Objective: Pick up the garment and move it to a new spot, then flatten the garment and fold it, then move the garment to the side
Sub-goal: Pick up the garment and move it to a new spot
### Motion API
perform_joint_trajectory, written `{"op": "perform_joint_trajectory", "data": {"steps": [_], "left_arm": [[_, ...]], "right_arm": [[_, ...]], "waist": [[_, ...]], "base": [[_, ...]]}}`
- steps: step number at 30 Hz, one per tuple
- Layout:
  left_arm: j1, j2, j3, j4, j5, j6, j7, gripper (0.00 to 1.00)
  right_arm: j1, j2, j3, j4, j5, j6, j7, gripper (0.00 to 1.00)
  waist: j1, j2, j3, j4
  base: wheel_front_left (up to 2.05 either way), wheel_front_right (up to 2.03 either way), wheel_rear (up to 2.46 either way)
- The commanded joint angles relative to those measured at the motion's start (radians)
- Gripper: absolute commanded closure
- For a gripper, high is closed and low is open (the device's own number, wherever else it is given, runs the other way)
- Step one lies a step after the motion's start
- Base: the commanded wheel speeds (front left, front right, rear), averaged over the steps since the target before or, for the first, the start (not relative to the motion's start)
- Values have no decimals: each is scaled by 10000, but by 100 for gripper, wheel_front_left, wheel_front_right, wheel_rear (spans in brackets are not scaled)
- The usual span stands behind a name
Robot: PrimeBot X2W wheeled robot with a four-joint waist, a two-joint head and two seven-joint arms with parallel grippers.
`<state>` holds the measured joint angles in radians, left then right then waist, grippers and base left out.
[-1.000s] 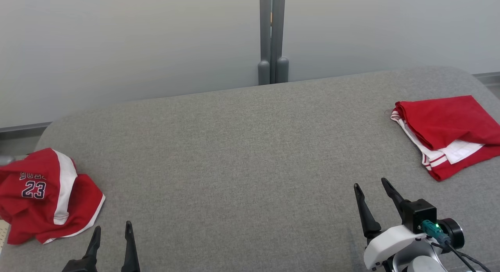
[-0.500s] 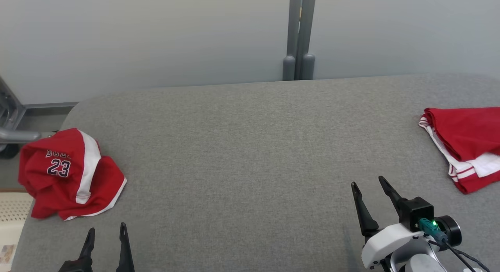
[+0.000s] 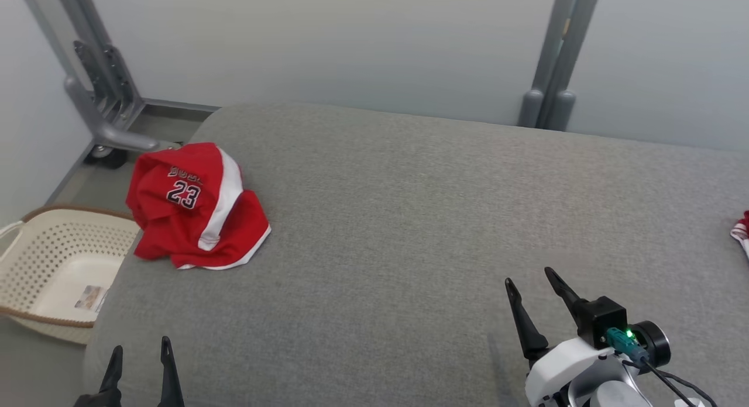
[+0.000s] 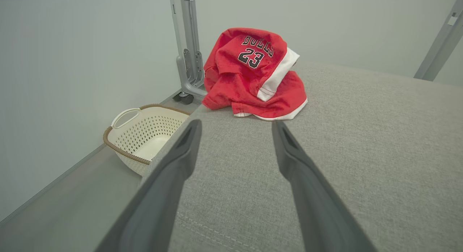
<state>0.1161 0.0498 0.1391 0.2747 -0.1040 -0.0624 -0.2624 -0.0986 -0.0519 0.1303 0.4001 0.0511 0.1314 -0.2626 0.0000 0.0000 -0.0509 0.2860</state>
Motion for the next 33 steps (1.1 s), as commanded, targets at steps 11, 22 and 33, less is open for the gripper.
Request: {"op": "perform_joint_trajectory", "data": {"steps": [11,22,33], "left_arm": [[201,22,320,45,35,-29,-27,0],[-333,27,157,563,-679,-449,-27,0],[-3410,1206,-1211,2493,-1837,-691,-28,0]], "right_arm": [[-229,-8,564,123,226,-15,-23,0],[-348,-15,737,185,187,-15,-23,0],[-1112,-372,779,-106,87,-15,-23,0]], "waist": [[0,0,37,1505],[0,0,429,1089],[0,0,1862,56]], "base": [[0,0,0],[0,0,0],[0,0,0]]}}
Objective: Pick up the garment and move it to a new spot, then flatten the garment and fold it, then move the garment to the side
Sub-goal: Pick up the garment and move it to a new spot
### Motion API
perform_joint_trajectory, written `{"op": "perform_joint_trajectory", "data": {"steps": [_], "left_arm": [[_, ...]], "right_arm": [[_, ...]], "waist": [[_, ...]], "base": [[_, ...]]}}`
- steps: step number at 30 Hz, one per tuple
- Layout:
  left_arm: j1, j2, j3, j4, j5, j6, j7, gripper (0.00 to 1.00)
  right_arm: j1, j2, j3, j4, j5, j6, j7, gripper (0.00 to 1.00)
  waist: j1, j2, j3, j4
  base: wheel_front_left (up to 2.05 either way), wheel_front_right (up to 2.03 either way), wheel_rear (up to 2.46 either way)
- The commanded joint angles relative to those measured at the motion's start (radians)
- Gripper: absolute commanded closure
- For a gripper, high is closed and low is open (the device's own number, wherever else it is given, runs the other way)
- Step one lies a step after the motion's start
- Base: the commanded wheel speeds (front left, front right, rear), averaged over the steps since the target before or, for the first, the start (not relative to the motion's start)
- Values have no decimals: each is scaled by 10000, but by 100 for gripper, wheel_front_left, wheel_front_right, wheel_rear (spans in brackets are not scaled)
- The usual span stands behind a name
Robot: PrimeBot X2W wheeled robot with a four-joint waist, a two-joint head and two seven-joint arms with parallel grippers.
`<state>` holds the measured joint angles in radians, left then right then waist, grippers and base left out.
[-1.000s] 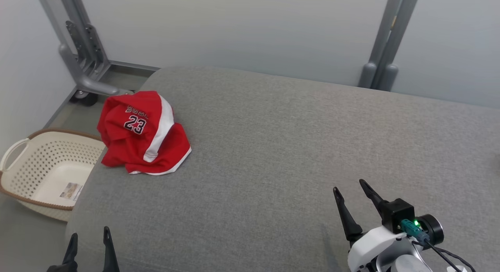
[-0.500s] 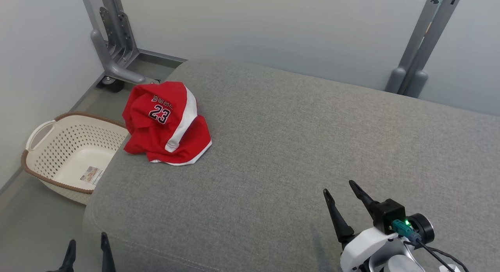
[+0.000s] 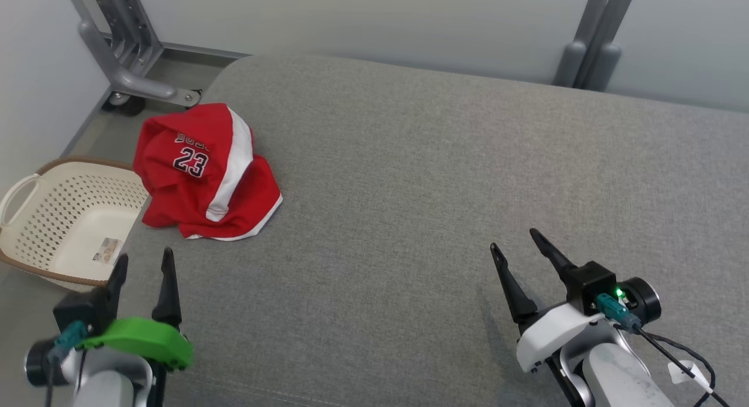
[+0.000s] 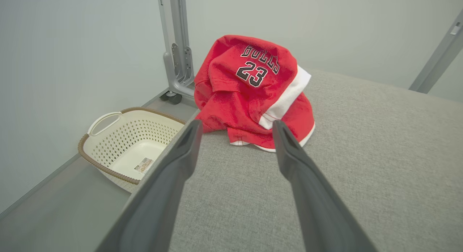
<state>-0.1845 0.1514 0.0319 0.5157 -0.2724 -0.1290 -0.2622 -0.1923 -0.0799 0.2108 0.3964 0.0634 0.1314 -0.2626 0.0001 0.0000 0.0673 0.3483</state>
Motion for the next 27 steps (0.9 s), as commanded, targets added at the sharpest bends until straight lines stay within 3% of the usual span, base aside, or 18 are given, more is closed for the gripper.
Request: {"op": "perform_joint_trajectory", "data": {"steps": [1,8,14,21,27], "left_arm": [[-730,329,-335,232,-249,-26,-29,0],[-2655,1251,-1194,1291,-947,-29,-29,0],[-3514,1661,-1506,1821,-1459,-30,-29,0],[-4237,1920,-1265,2956,-1693,-23,-30,0],[-4587,1824,-1135,4713,-1689,366,70,0]], "right_arm": [[-248,-124,-37,-100,-43,-15,-23,0],[-917,-248,-4,-299,-204,-15,-23,0],[-1224,-244,-107,-437,-311,-15,-23,0],[-1334,-221,-325,-476,-390,-15,-23,0],[-1418,-129,-315,-397,-225,-15,-23,0]], "waist": [[-1,0,826,-662],[-1,0,1867,-1543],[-1,0,2384,-2149],[-1,0,2786,-2704],[-1,0,2821,-3086]], "base": [[0,0,0],[0,0,0],[0,0,0],[0,0,0],[0,0,0]]}}
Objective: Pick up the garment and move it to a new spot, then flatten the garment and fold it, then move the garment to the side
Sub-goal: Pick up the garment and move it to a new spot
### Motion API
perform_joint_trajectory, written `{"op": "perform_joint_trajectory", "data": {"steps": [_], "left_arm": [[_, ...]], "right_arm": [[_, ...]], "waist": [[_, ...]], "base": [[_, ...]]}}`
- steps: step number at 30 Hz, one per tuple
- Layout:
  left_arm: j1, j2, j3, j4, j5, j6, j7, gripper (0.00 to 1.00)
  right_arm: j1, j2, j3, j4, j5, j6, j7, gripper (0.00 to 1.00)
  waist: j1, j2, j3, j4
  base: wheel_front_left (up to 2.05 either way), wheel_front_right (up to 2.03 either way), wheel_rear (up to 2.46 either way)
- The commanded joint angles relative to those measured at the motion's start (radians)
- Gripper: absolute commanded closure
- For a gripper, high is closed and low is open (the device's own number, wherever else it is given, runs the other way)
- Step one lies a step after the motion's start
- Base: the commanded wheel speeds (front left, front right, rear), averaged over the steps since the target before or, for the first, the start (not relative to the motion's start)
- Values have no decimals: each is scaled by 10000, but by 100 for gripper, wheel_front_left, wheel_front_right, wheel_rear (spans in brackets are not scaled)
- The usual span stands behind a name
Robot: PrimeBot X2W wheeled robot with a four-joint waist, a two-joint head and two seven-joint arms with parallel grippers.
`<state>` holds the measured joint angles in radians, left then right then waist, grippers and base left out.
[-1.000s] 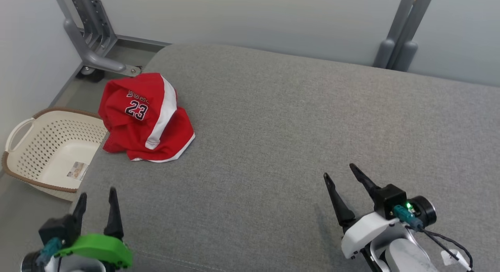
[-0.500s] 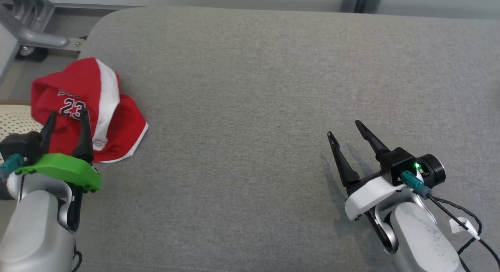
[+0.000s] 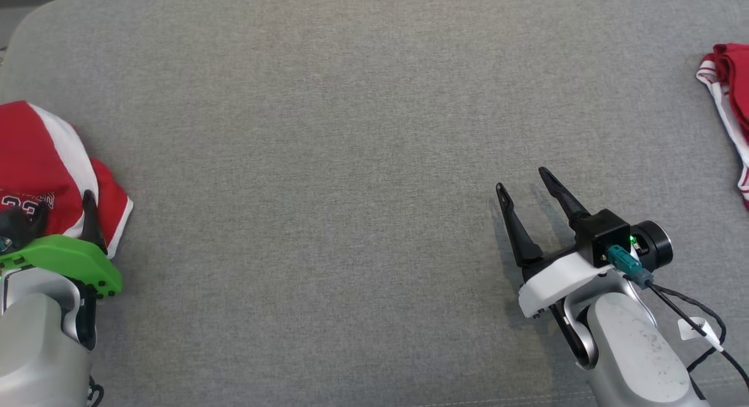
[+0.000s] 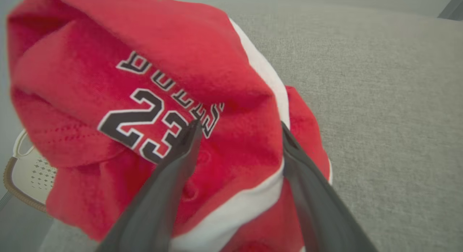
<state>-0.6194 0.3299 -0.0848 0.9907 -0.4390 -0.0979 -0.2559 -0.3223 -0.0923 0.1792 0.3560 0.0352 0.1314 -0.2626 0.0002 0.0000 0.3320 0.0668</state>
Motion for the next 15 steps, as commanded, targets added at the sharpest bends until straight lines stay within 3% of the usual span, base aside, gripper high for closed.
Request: {"op": "perform_joint_trajectory", "data": {"steps": [1,3,4,5,11,15], "left_arm": [[-264,3,47,249,-85,74,86,0],[-359,3,127,722,-199,133,84,0],[-384,-15,130,932,-215,136,78,35],[-445,8,120,1056,-172,210,40,96],[-448,64,231,1182,-116,199,-99,100],[8,26,520,-72,118,170,-92,100]], "right_arm": [[-123,-1,-13,13,71,-15,-23,0],[-149,12,-27,-3,81,-15,-23,0],[-141,21,-18,-3,96,-15,-23,0],[-124,23,-21,12,121,-15,-23,0],[78,28,-70,81,235,-15,-23,0],[141,57,-54,91,314,-15,-23,0]], "waist": [[-2,0,172,-317],[-2,0,174,-388],[-2,0,164,-417],[-2,0,152,-437],[-2,0,-177,-430],[-2,0,-503,-375]], "base": [[0,0,0],[0,0,0],[0,0,0],[0,0,0],[0,0,0],[0,0,0]]}}
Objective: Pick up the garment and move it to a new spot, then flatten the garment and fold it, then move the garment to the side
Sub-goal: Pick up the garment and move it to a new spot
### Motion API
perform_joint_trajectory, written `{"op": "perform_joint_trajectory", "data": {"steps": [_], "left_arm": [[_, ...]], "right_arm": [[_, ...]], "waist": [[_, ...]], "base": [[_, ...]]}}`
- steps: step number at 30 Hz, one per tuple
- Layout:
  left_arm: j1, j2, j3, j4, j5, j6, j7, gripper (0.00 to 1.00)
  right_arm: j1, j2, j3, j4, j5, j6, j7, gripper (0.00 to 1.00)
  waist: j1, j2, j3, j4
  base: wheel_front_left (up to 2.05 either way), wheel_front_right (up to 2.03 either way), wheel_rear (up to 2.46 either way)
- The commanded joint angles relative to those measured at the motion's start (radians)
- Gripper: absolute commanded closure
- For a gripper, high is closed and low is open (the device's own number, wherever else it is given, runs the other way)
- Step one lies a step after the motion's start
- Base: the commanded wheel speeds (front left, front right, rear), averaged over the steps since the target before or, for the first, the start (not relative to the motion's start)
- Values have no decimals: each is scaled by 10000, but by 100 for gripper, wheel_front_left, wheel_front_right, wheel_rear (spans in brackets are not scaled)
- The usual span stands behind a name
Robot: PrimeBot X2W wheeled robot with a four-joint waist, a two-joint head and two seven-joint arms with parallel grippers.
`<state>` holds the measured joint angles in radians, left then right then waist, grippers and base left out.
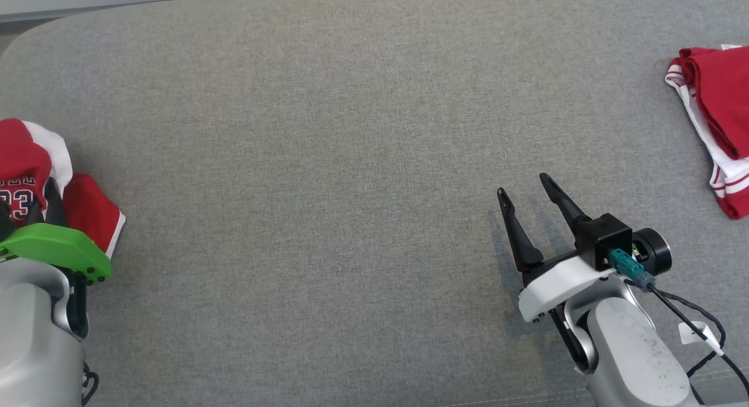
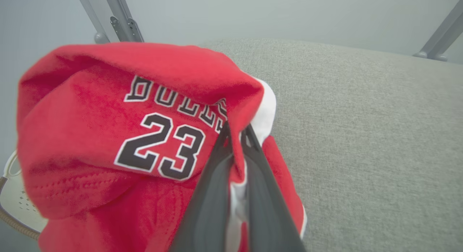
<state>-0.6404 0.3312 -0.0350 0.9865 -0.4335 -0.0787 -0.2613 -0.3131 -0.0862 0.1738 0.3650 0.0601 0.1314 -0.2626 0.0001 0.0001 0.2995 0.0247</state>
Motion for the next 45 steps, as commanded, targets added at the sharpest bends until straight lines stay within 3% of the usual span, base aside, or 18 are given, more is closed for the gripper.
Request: {"op": "perform_joint_trajectory", "data": {"steps": [1,7,13,18,21,26,29,34,45], "left_arm": [[336,-58,65,-407,185,-68,-36,100],[1047,-688,-41,-2516,872,-364,-35,100],[1175,-1405,-897,-3916,1234,-523,-37,100],[1104,-1965,-2843,-4930,789,-533,-37,100],[797,-2134,-4867,-5461,167,-532,-38,100],[26,-2050,-7967,-6525,-984,-531,-38,100],[-269,-1877,-8826,-6900,-1366,-519,-38,100],[-54,-1423,-9087,-6383,-1708,-519,-38,100],[728,-304,-8817,-3877,-1030,-520,-40,100]], "right_arm": [[80,4,5,12,92,-15,-23,0],[300,75,73,126,237,-15,-23,0],[530,92,74,221,343,-15,-23,0],[715,95,50,280,416,-16,-23,0],[821,110,80,283,430,-16,-23,0],[791,133,62,294,433,-16,-23,0],[778,146,39,276,441,-16,-23,0],[792,181,-54,226,418,-16,-23,0],[905,178,-187,306,385,-16,-23,0]], "waist": [[-1,-1,-274,53],[-1,-1,-902,26],[-1,-1,-1329,-137],[-1,-1,-1648,-474],[-1,-1,-1745,-710],[-1,-1,-1775,-1142],[-1,-1,-1752,-1361],[-1,-1,-1720,-1520],[-1,-1,-2050,-1105]], "base": [[0,0,0],[0,0,0],[0,0,0],[0,0,0],[0,0,0],[0,0,0],[0,0,0],[0,0,0],[0,0,0]]}}
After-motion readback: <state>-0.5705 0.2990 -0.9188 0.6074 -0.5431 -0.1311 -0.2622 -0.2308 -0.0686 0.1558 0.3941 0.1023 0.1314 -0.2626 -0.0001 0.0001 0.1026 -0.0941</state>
